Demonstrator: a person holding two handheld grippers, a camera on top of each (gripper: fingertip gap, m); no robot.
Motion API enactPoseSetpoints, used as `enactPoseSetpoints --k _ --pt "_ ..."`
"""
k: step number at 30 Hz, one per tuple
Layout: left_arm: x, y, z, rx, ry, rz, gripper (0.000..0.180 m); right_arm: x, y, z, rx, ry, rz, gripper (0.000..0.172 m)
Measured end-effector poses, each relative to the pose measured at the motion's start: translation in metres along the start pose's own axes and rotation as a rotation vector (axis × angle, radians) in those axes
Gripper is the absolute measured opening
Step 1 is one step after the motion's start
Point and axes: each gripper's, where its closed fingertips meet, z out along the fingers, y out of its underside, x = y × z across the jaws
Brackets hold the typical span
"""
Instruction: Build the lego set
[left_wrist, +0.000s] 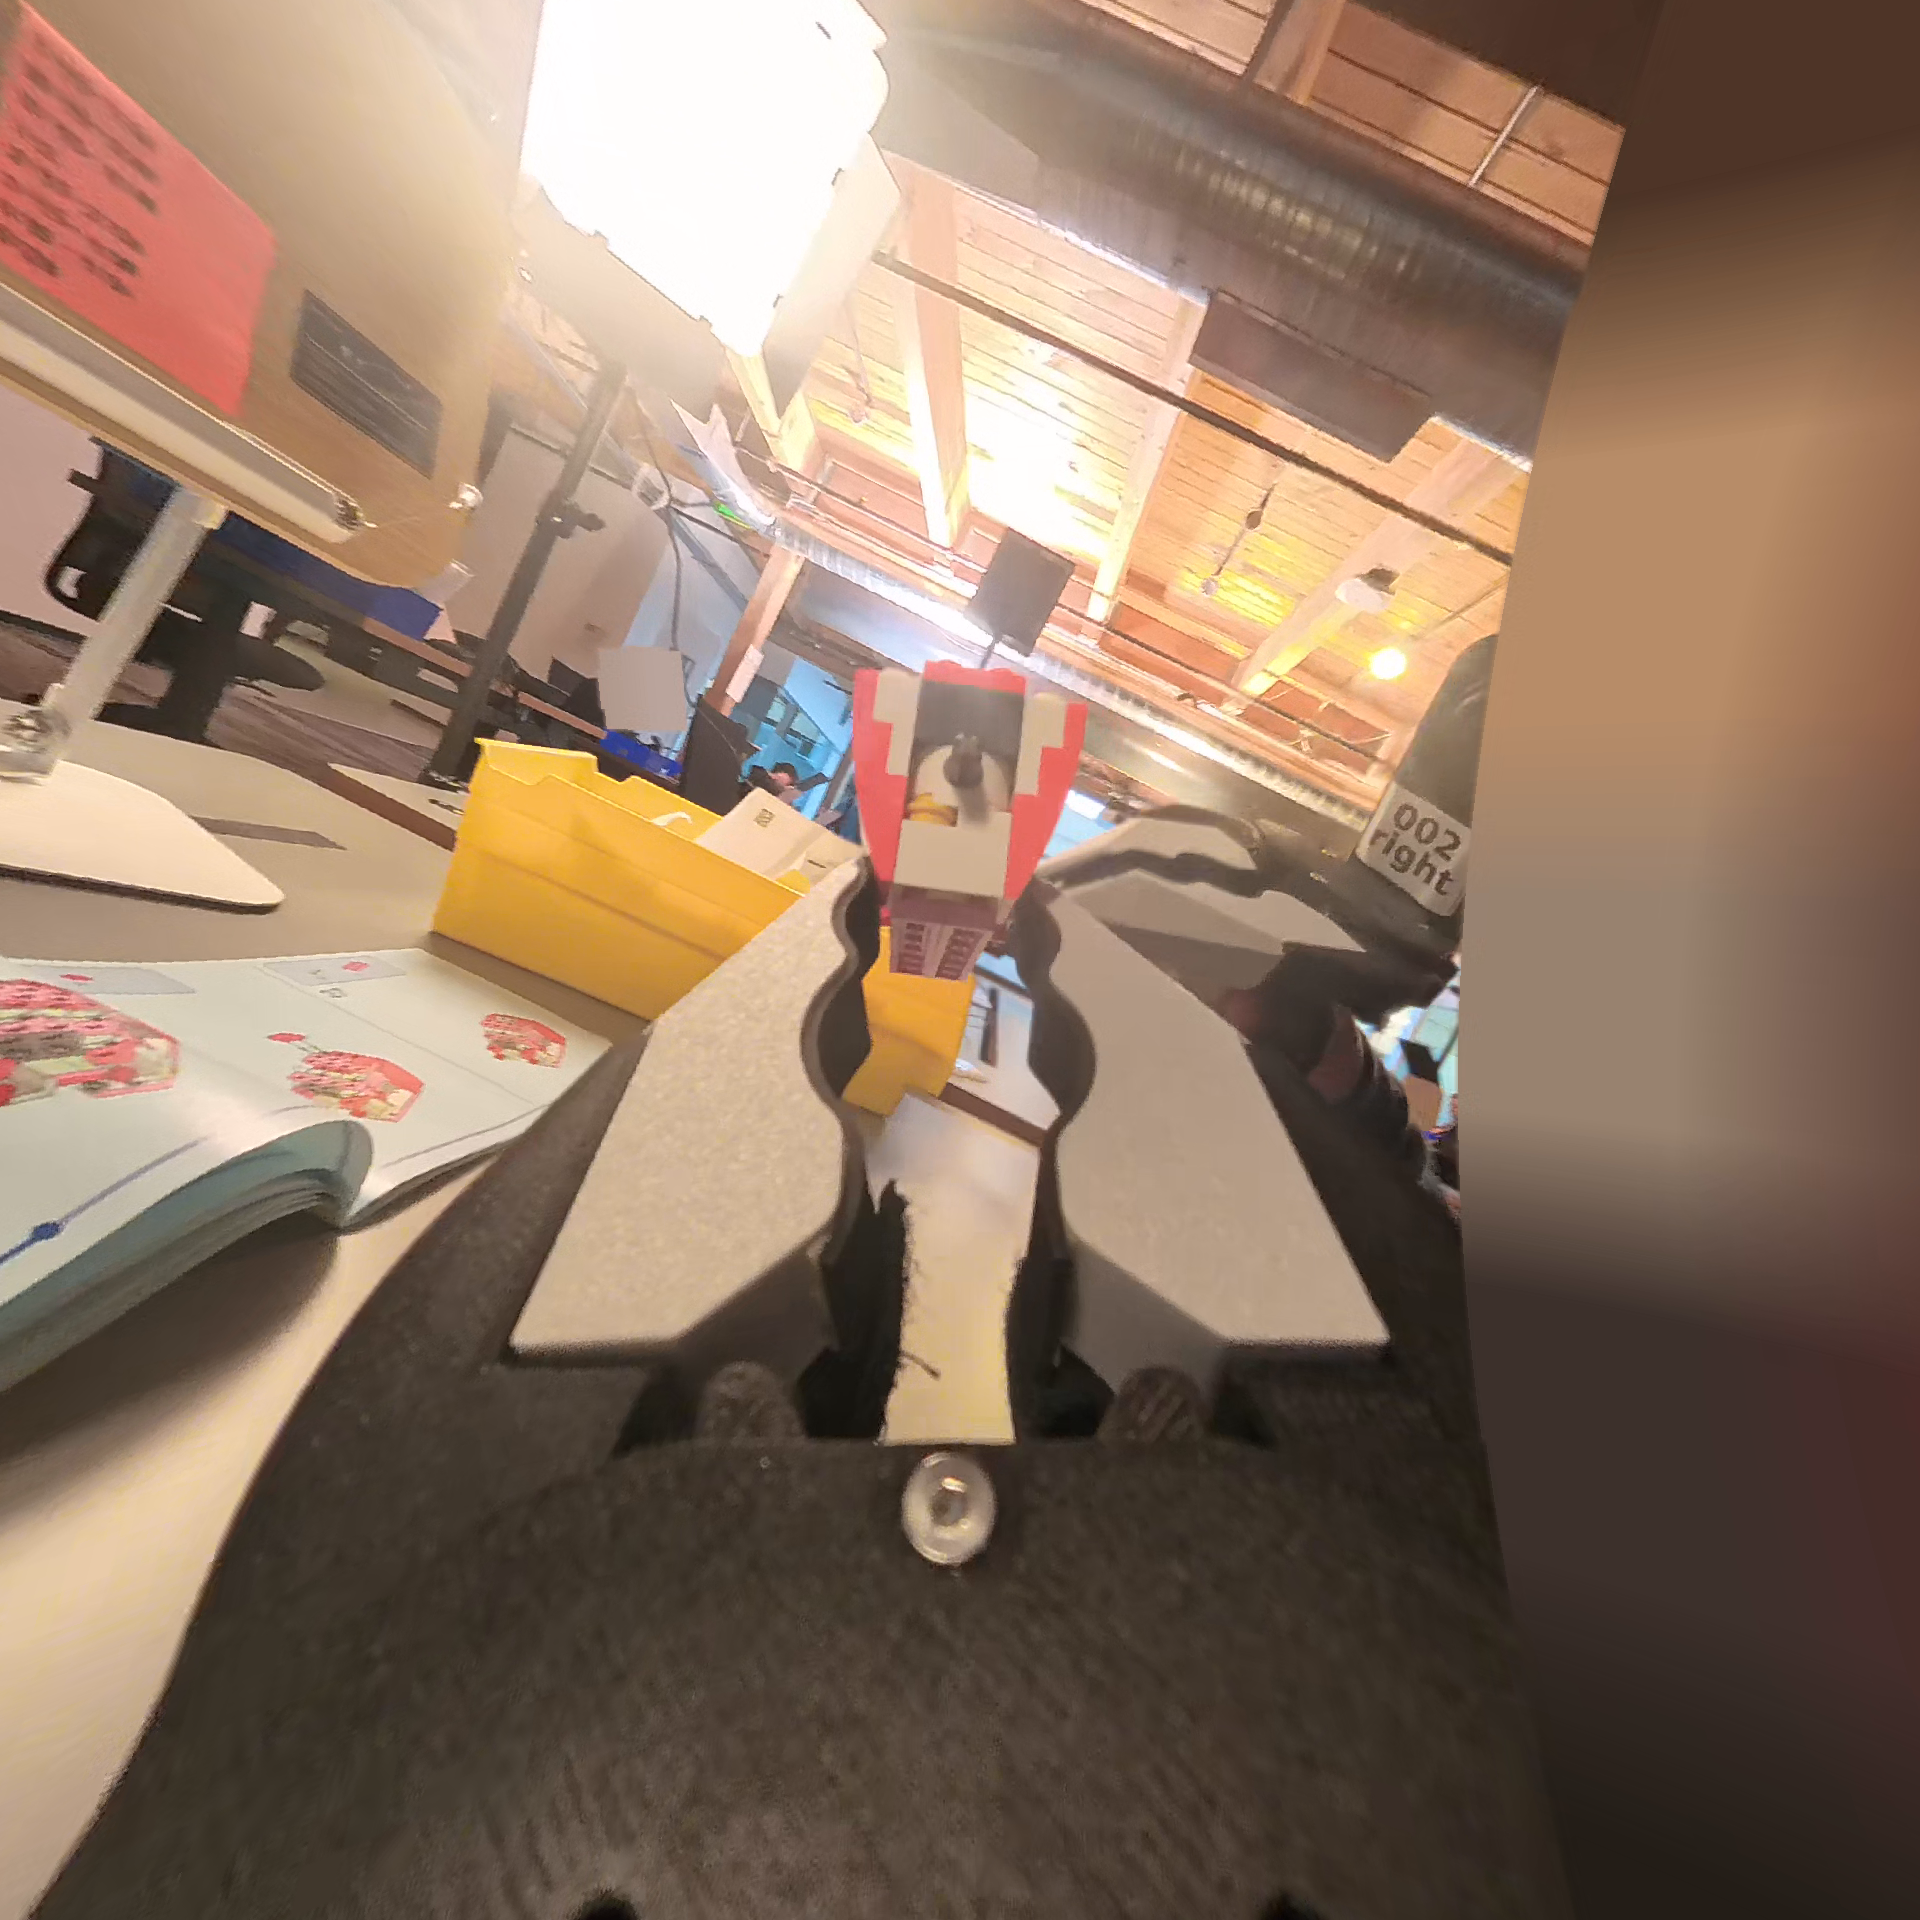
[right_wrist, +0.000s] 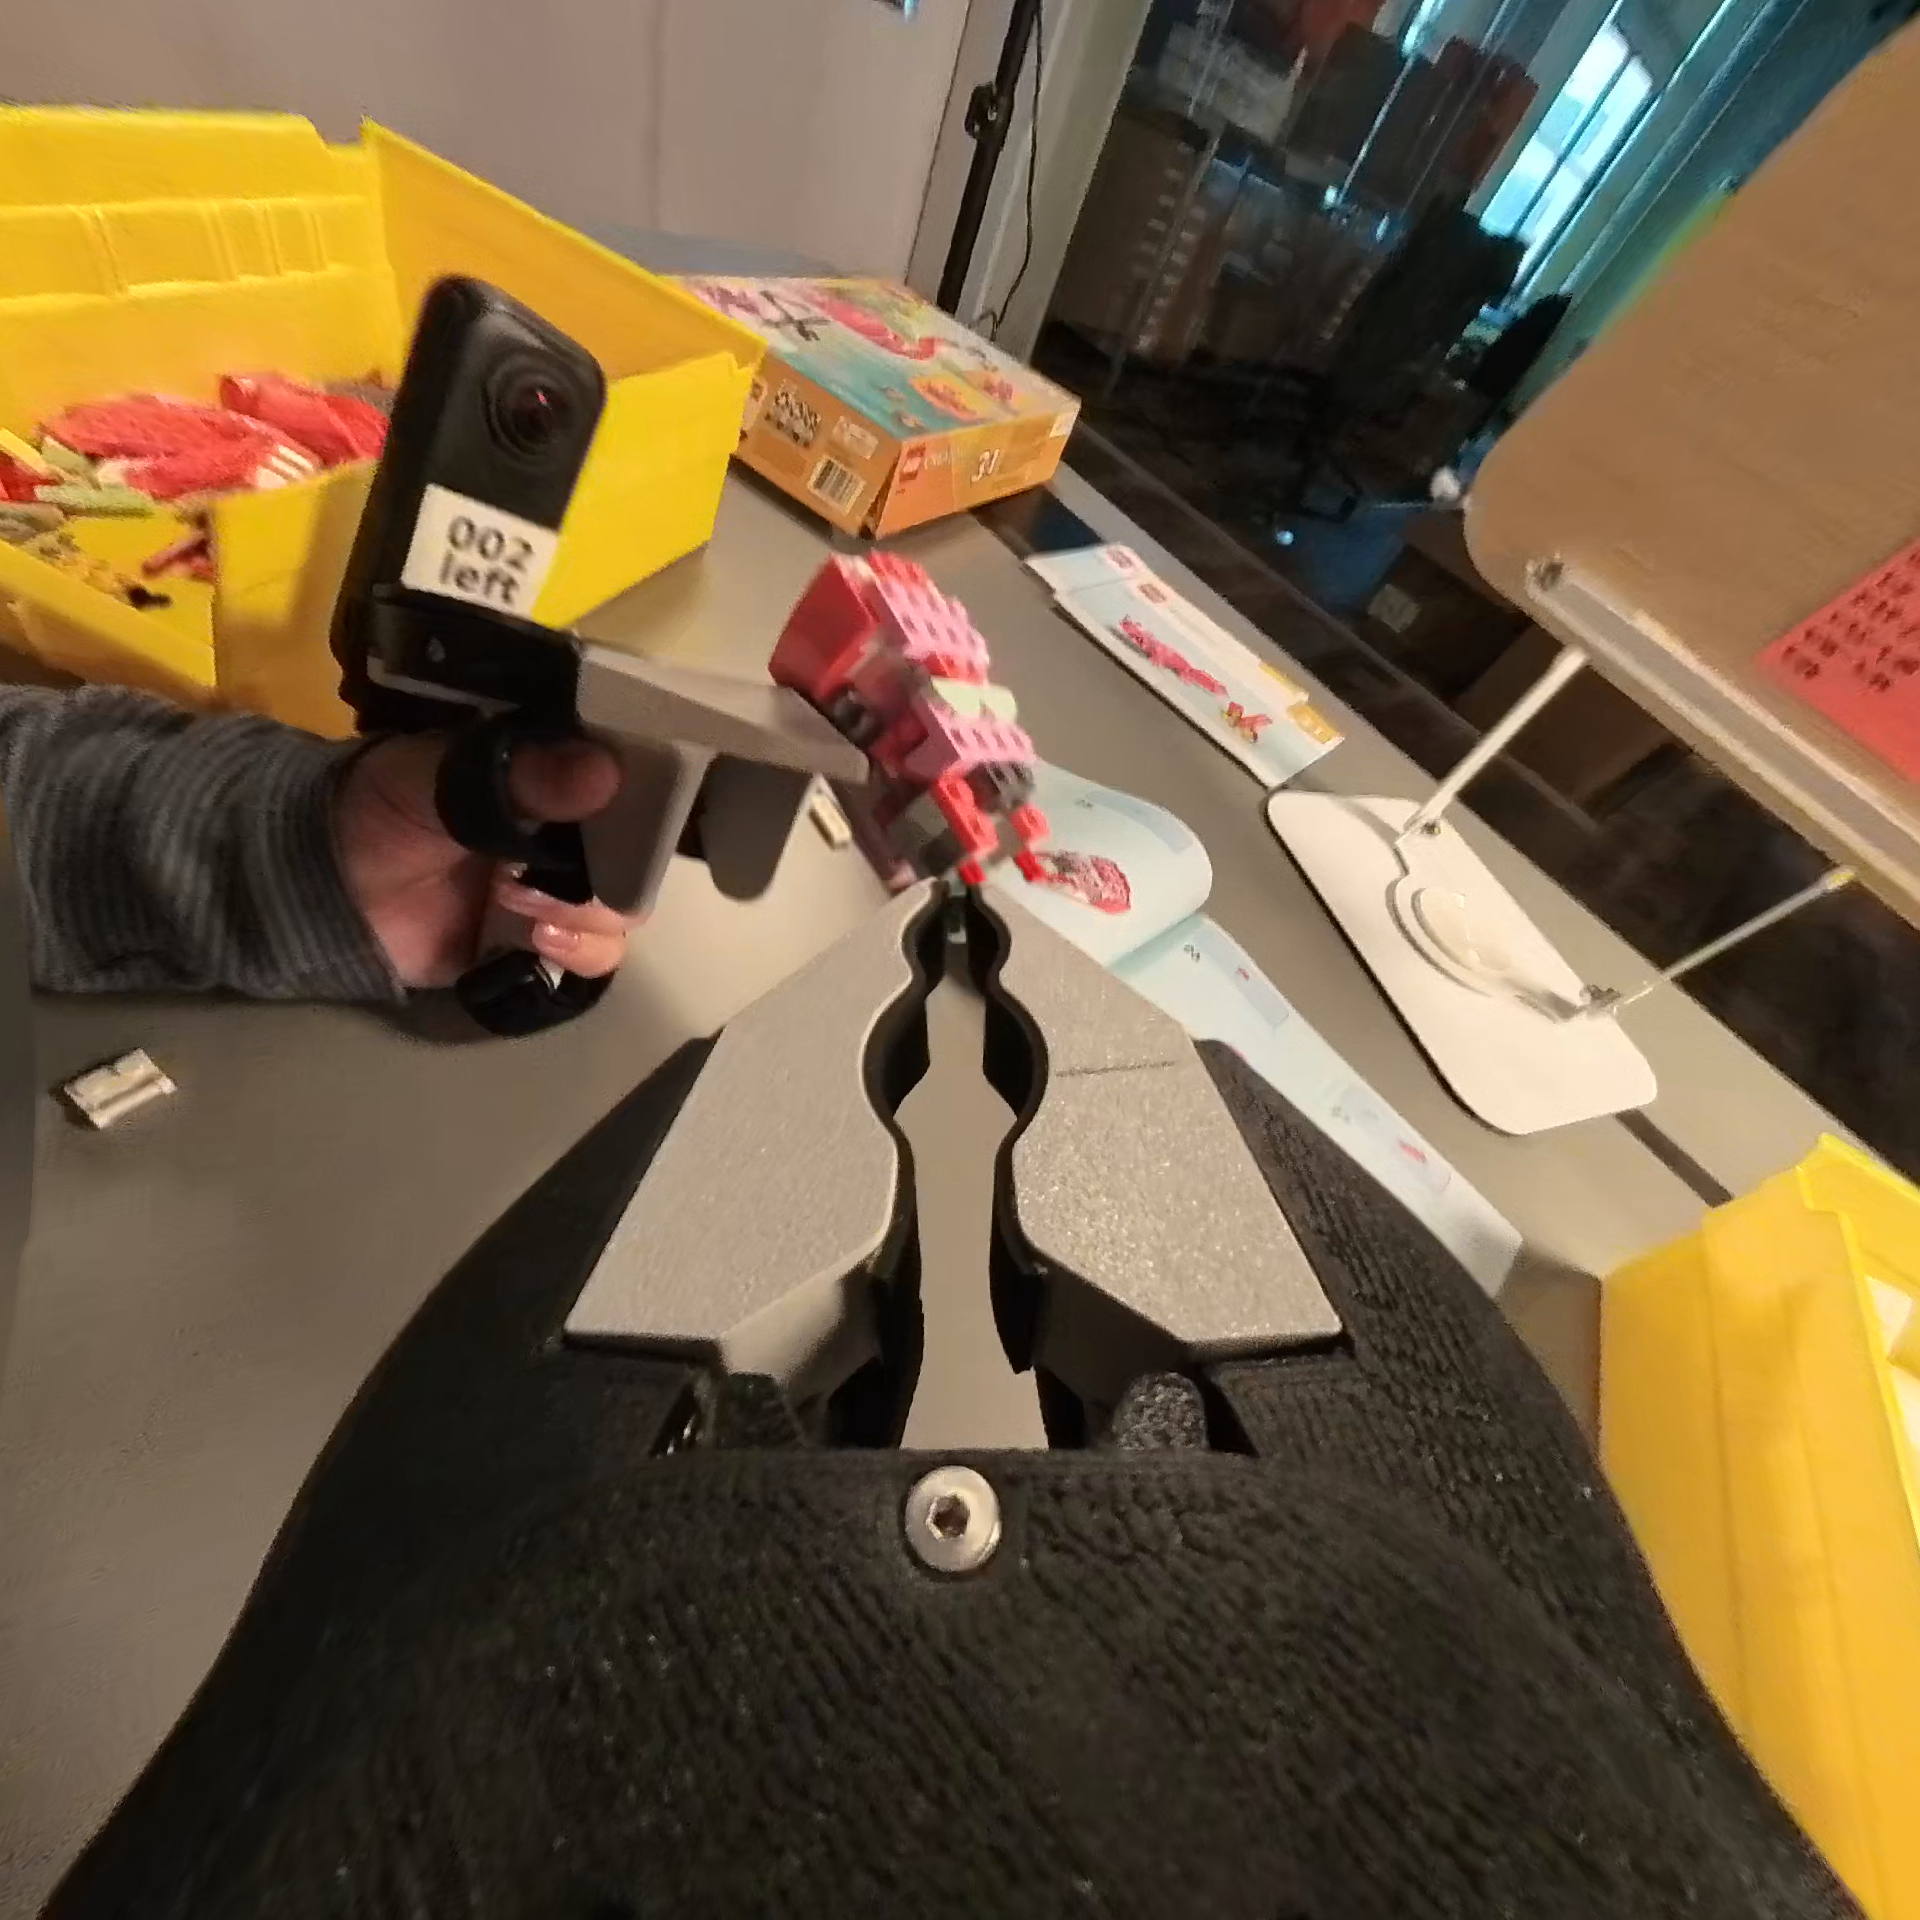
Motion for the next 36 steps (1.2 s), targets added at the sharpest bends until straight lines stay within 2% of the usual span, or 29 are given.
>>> enactPoseSetpoints --k 2,6,8,10,13,17,26,36 --pt "-0.002 0.000 0.000 -0.010 -0.024 0.030 0.025 0.003 0.022 -0.001 -0.083 -0.039 0.041 0.001" --pt "-0.003 0.001 -0.001 -0.030 -0.048 0.069 0.025 -0.009 0.100 -0.001 -0.379 -0.232 0.211 0.001" --pt "-0.003 0.002 -0.001 -0.030 -0.046 0.063 0.025 -0.007 0.129 -0.003 -0.462 -0.239 0.196 0.001" --pt "-0.004 0.002 0.000 -0.030 -0.046 0.059 0.025 -0.007 0.142 -0.005 -0.476 -0.237 0.141 0.002" --pt "-0.003 0.002 0.000 -0.031 -0.043 0.053 0.025 -0.012 0.150 -0.006 -0.466 -0.254 0.091 0.015" --pt "-0.003 0.002 0.000 -0.031 -0.037 0.047 0.025 -0.012 0.150 -0.009 -0.415 -0.235 0.076 0.023" --pt "-0.002 0.003 0.000 -0.033 -0.028 0.037 0.025 -0.021 0.148 -0.016 -0.348 -0.278 0.138 0.021" --pt "-0.001 0.002 0.000 -0.029 -0.024 0.044 0.025 -0.022 0.148 -0.009 -0.345 -0.302 0.153 0.008"
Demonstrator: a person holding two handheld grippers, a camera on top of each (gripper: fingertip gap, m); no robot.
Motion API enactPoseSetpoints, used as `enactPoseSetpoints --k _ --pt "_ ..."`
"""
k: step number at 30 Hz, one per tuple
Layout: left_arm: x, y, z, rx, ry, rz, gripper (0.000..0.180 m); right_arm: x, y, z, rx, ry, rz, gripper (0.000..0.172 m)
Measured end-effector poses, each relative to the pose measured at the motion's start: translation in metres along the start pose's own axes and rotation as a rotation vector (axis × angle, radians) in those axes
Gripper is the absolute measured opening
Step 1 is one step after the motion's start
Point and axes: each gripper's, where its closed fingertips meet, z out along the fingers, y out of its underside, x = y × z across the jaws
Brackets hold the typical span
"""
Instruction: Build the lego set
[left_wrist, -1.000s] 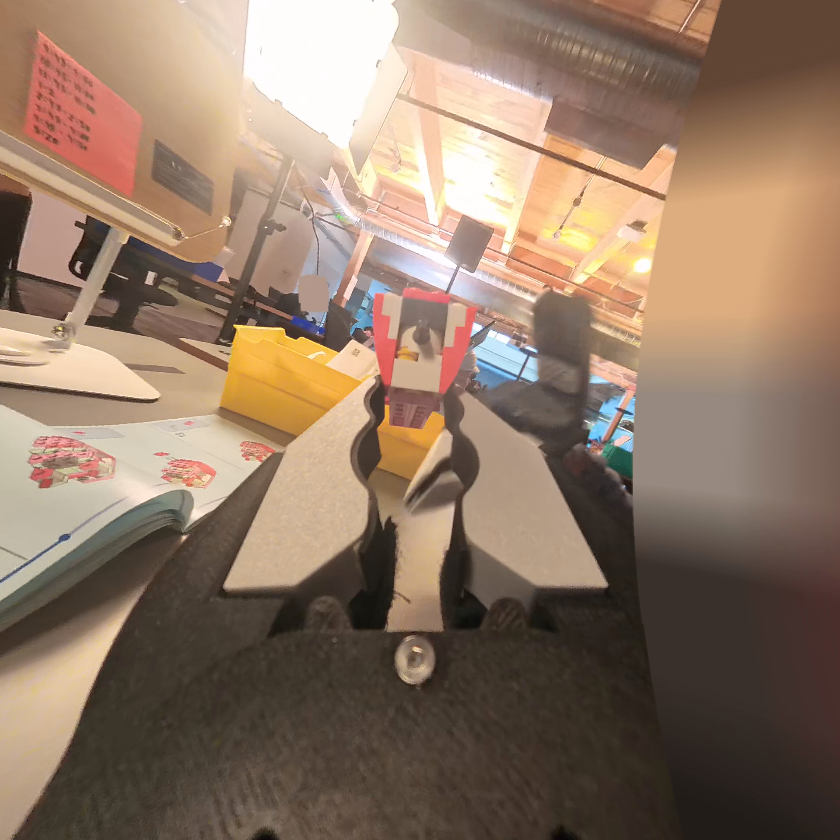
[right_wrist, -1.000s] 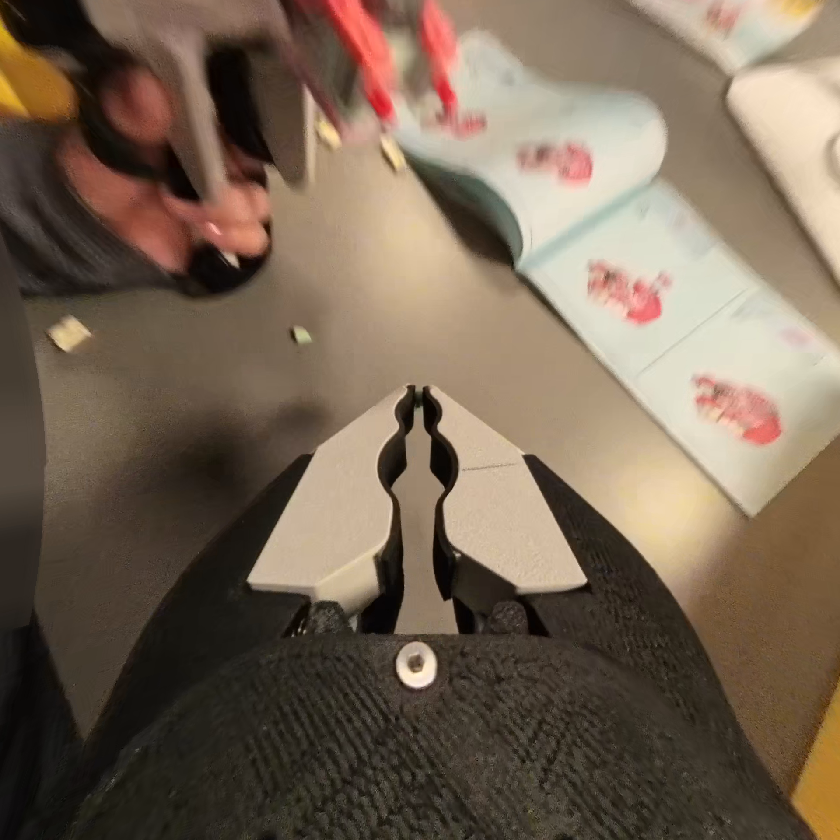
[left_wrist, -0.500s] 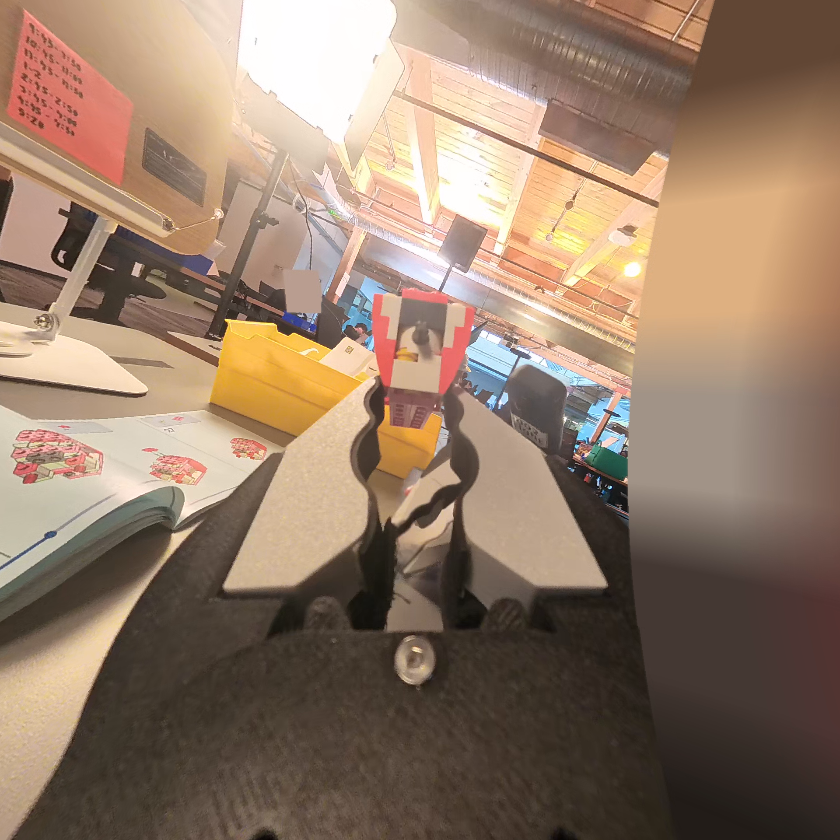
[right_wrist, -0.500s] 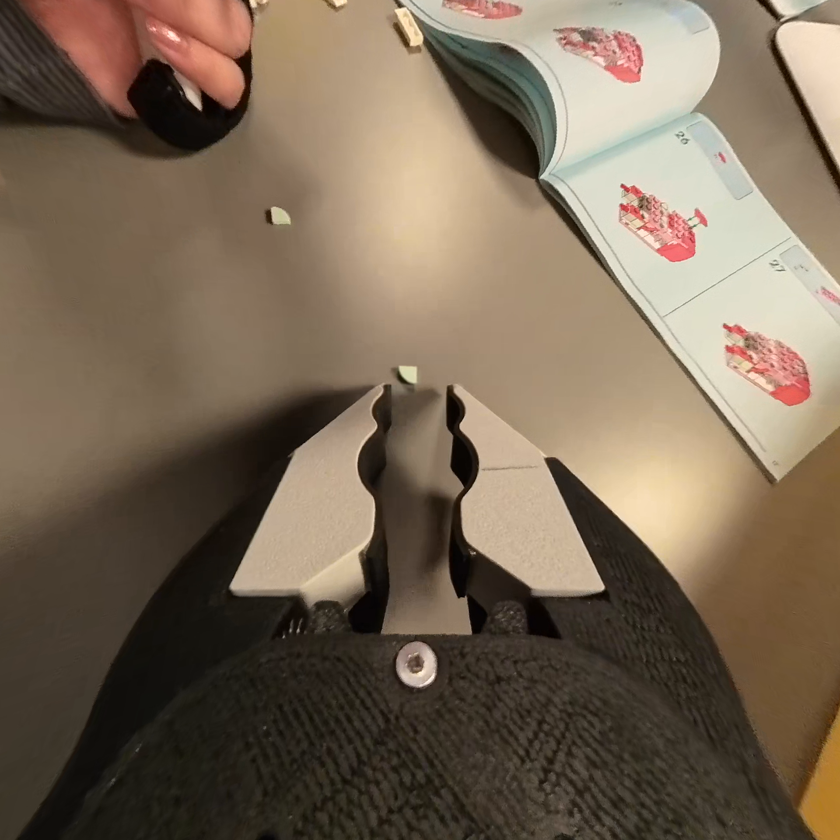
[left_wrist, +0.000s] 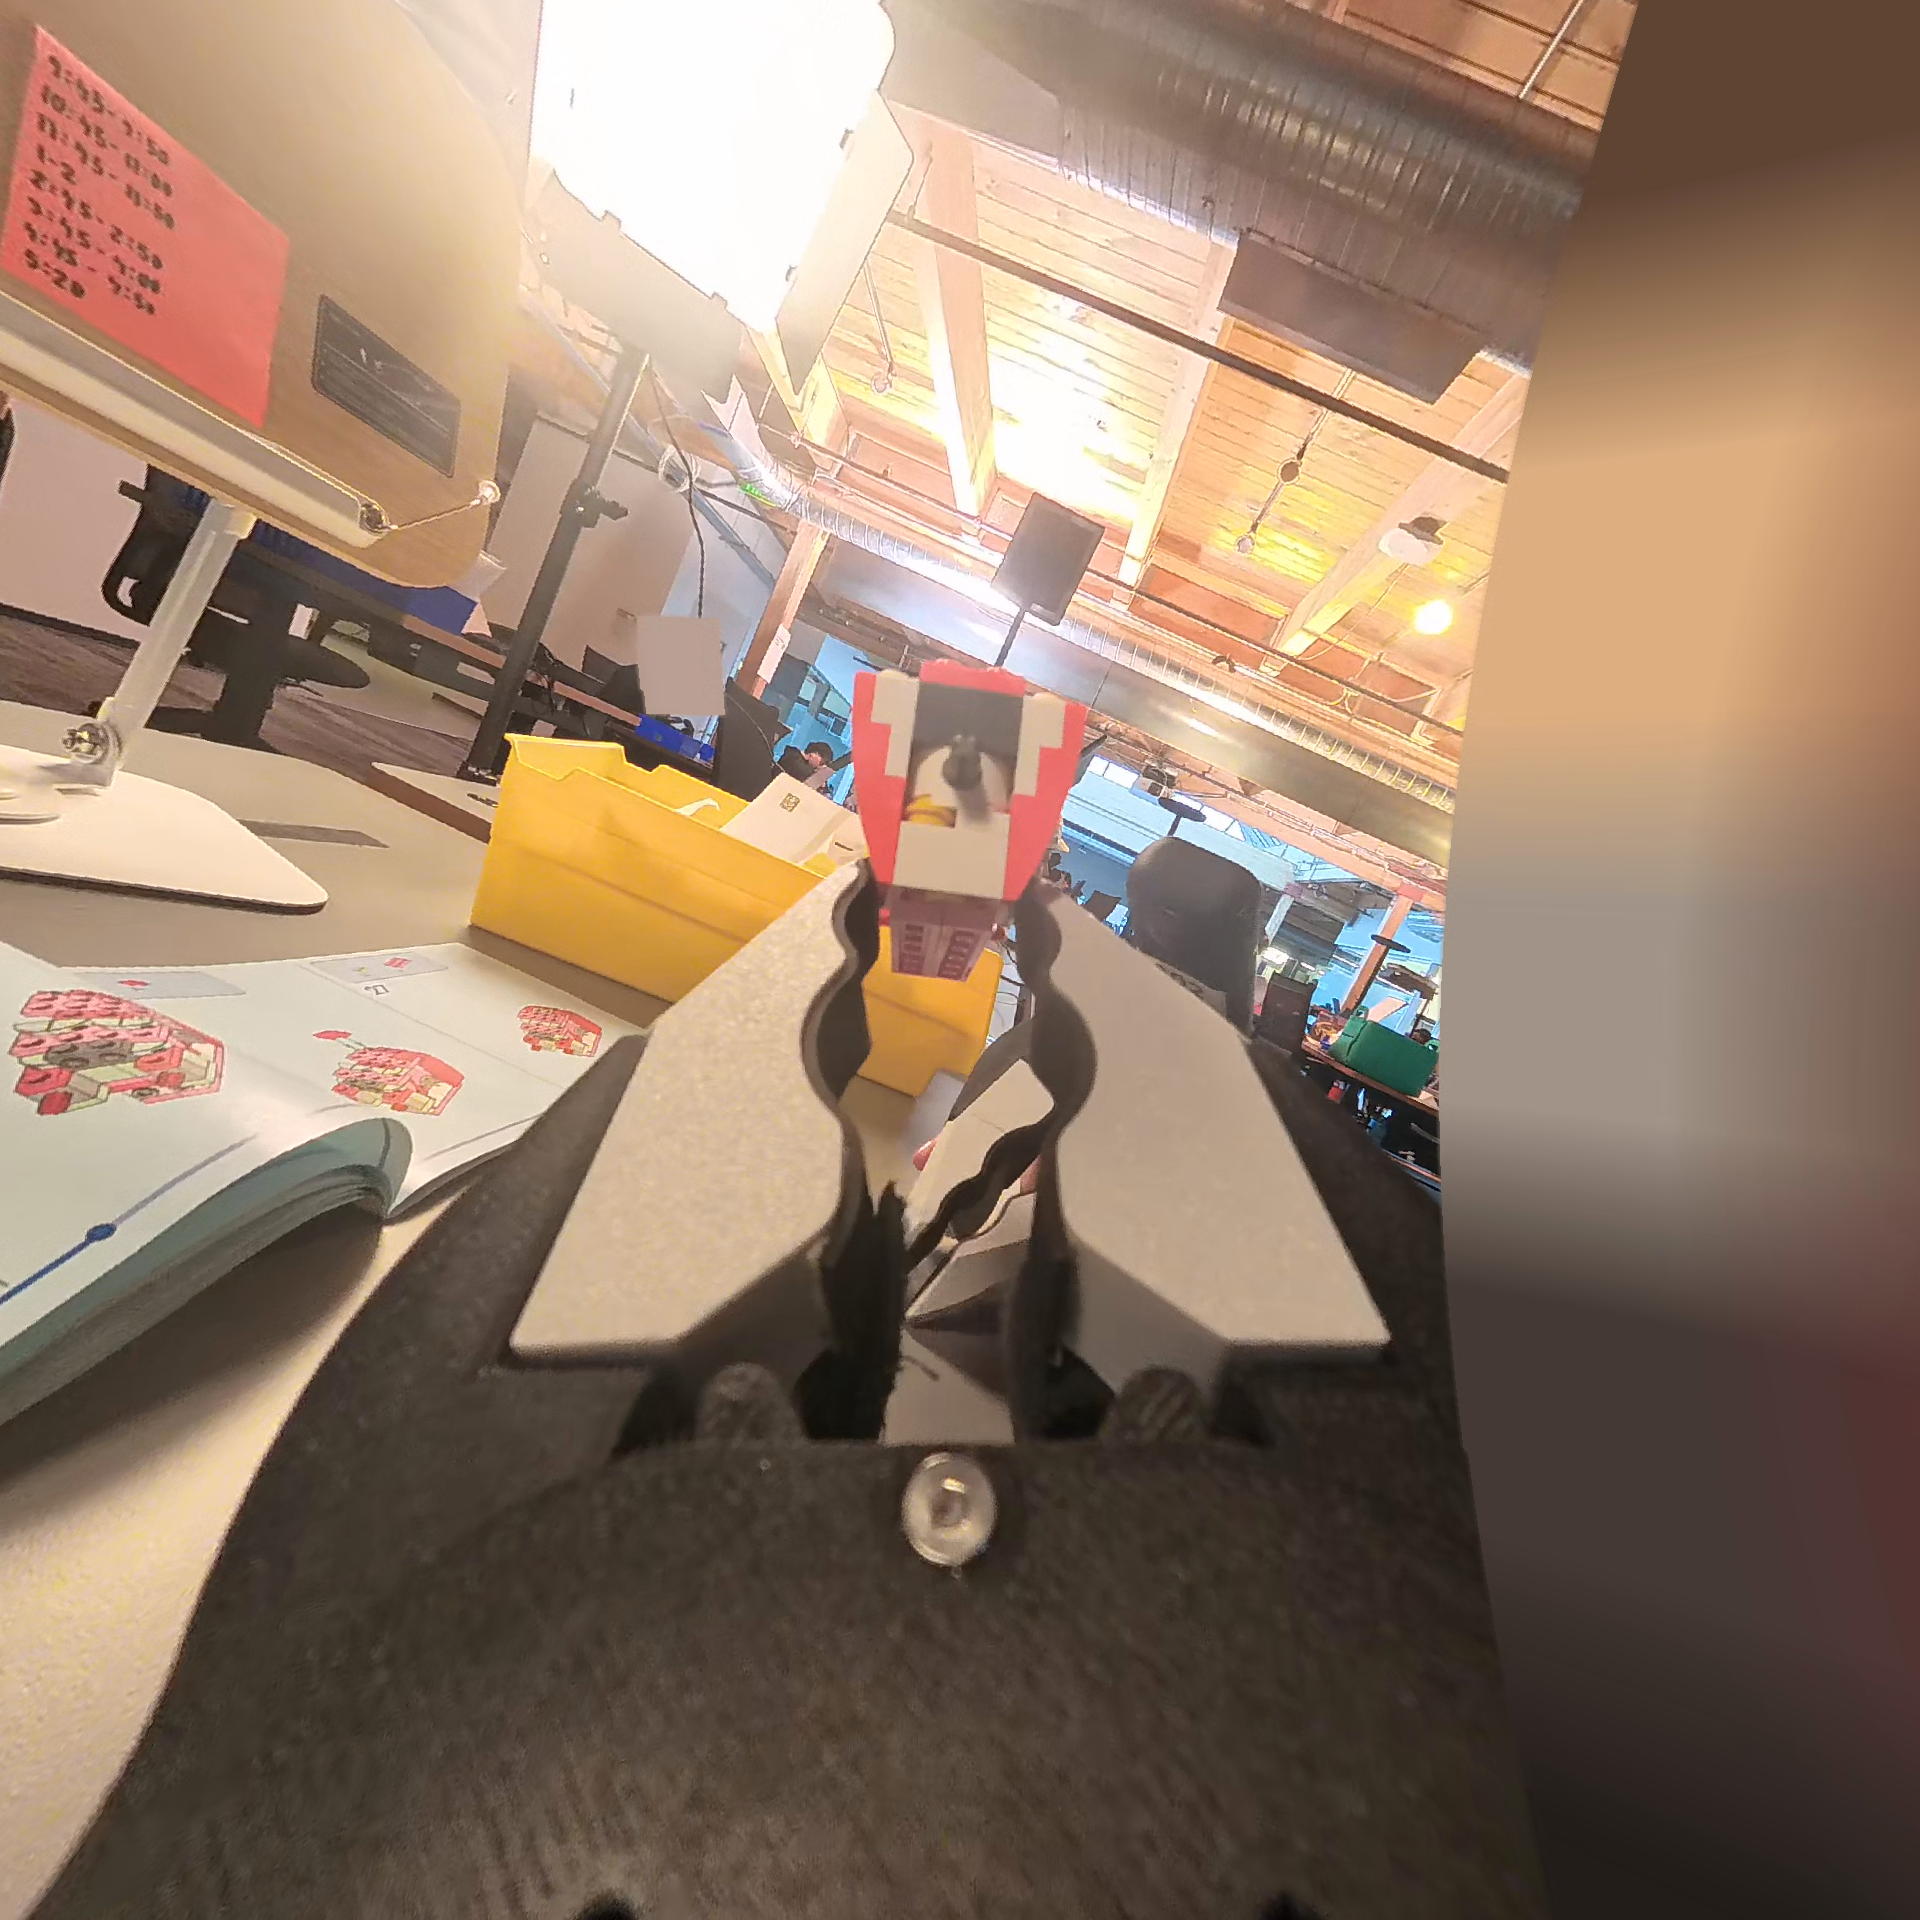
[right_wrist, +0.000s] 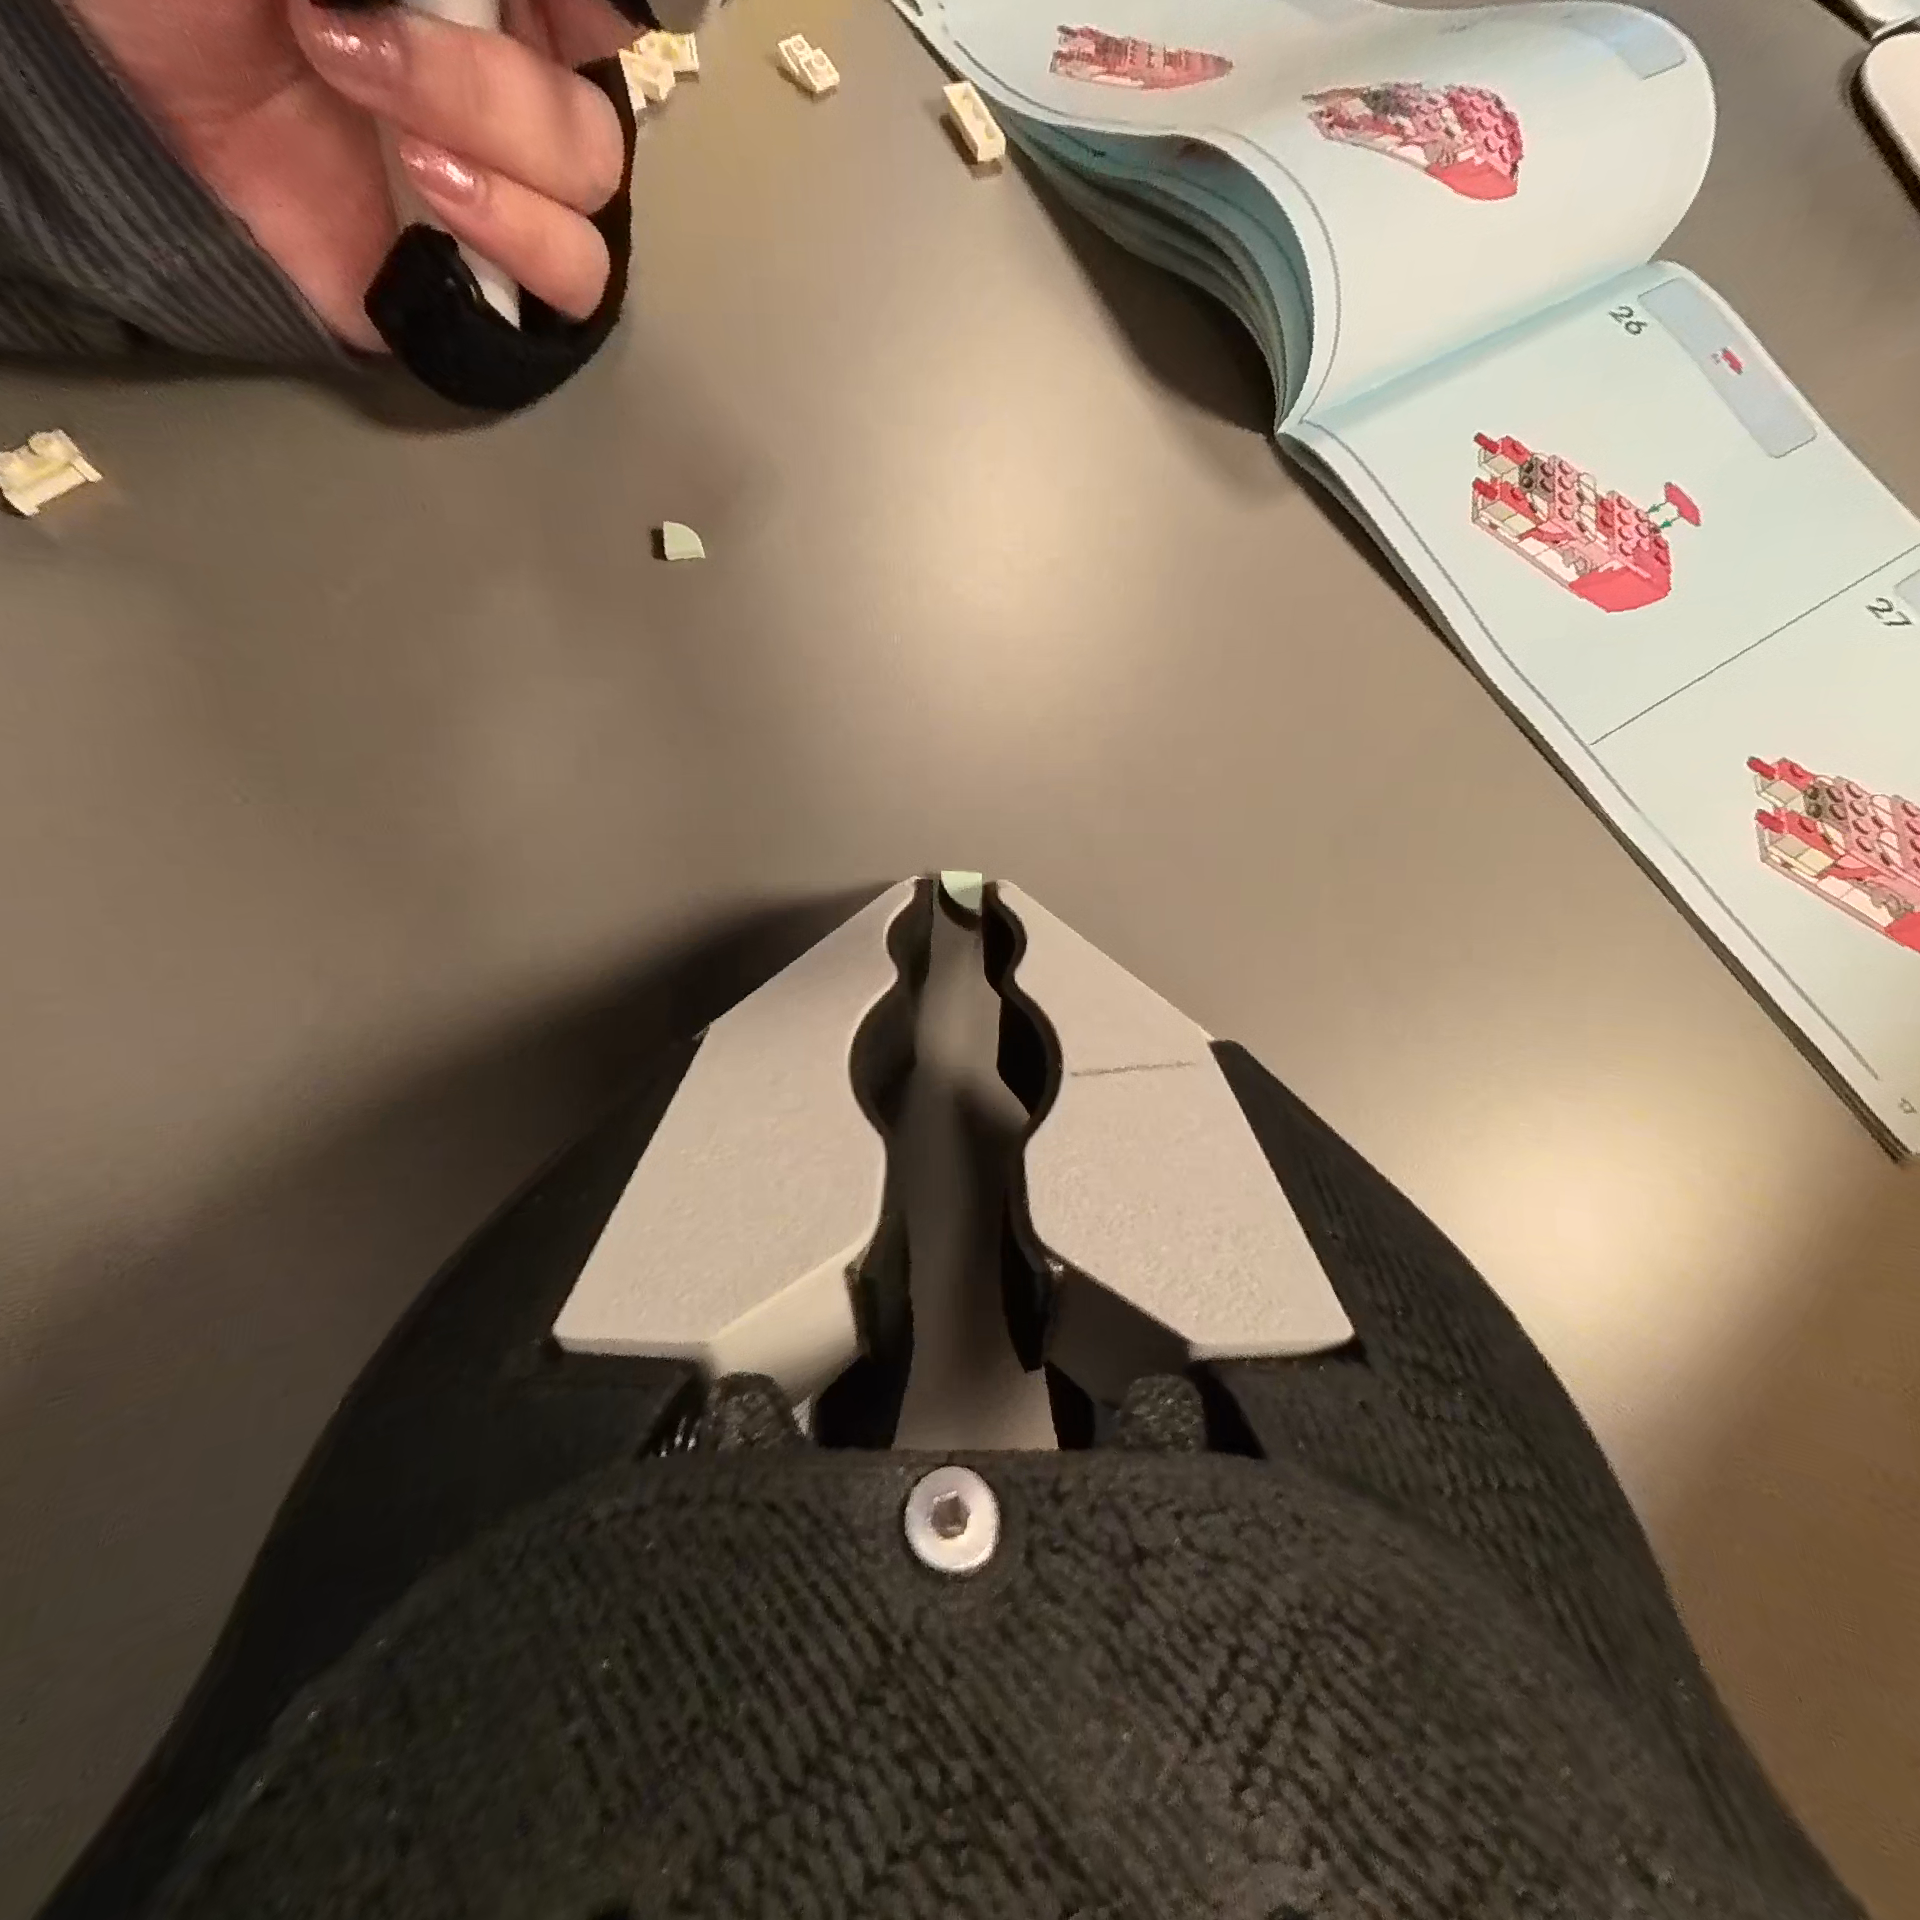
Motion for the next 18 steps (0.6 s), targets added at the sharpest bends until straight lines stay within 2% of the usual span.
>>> enactPoseSetpoints --k 12,18 --pt "0.001 -0.001 0.000 0.005 -0.005 0.023 0.025 0.004 -0.005 0.000 0.001 0.014 0.007 0.001" --pt "0.005 -0.003 0.000 0.012 -0.015 0.097 0.025 0.008 -0.066 -0.028 0.203 0.000 0.051 0.000"
